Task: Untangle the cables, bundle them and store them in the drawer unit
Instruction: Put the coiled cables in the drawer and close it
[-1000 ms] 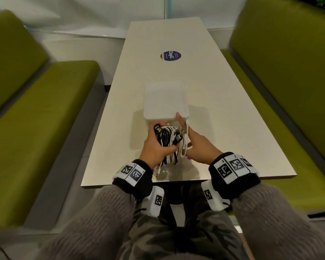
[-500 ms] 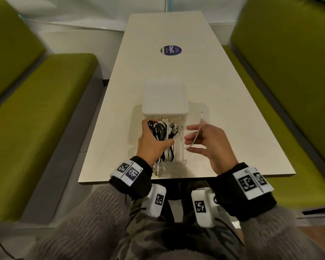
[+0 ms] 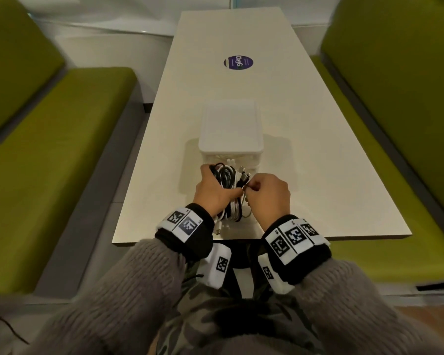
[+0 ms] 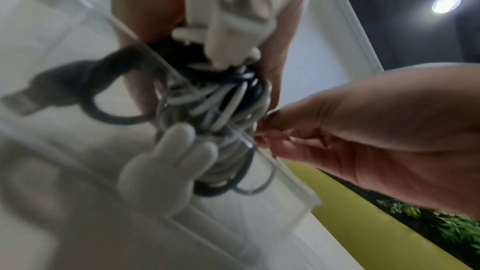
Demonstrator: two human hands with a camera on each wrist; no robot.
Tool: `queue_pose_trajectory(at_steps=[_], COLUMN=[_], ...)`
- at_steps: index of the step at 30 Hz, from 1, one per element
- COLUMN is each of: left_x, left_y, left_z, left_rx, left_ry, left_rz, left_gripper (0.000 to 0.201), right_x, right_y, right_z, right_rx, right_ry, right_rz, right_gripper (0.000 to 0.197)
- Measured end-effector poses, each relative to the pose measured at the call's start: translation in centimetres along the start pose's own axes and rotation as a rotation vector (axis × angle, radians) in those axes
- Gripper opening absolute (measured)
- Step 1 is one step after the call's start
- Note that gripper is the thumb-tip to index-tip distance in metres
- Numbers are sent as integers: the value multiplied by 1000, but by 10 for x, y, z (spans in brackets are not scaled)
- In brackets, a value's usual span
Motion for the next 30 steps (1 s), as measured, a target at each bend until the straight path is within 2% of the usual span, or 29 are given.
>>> queue_pose_trajectory(at_steps=[6,8,9,11,13,15,22,25,28,30], left_x=[-5,-9,-12,-17,-20,-23,-23,-17,-7,-1], left_y=[13,12,12,11,13,12,10,11,14,16], left_z=[-2,-3,-3,-2,-1,-3,5,3,4,7], left_rx=[155,169,164,129,66,22,10,-5,-3,-6], left_ry=[97,68,56,60,148,225,220,222,285,238], left_rz=[98,120,120,67,-2,-35,-161,-100,48,164], left_gripper=[85,87,85,78,77,81,72,78,82,82], right_x=[-6,-4,-2,0,-2,-5,-4,-4,-4,-6], right_y=[-7,-14,-17,-22,-27,-32,-29,-29,-29,-29], right_z=[-3,1,3,5,4,4,6,10,13,14], right_rx=[41,116,163,230,240,229,221,252,268,270], right_ry=[57,40,-8,-146,-197,-211,-380,-485,-522,-552], right_rz=[5,-23,4,159,348,459,531,446,402,396], right_gripper=[24,34,43,59,73,84,88,87,86,83])
Point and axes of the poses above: each hand's wrist, its own y-axis towards the middle knuckle, its own x-axis out of the back of the hand, z = x × y, the point moved 2 cm from there along y, towards the middle knuckle, and after that the axes turned 1 degree about z, right-handed, at the moved point
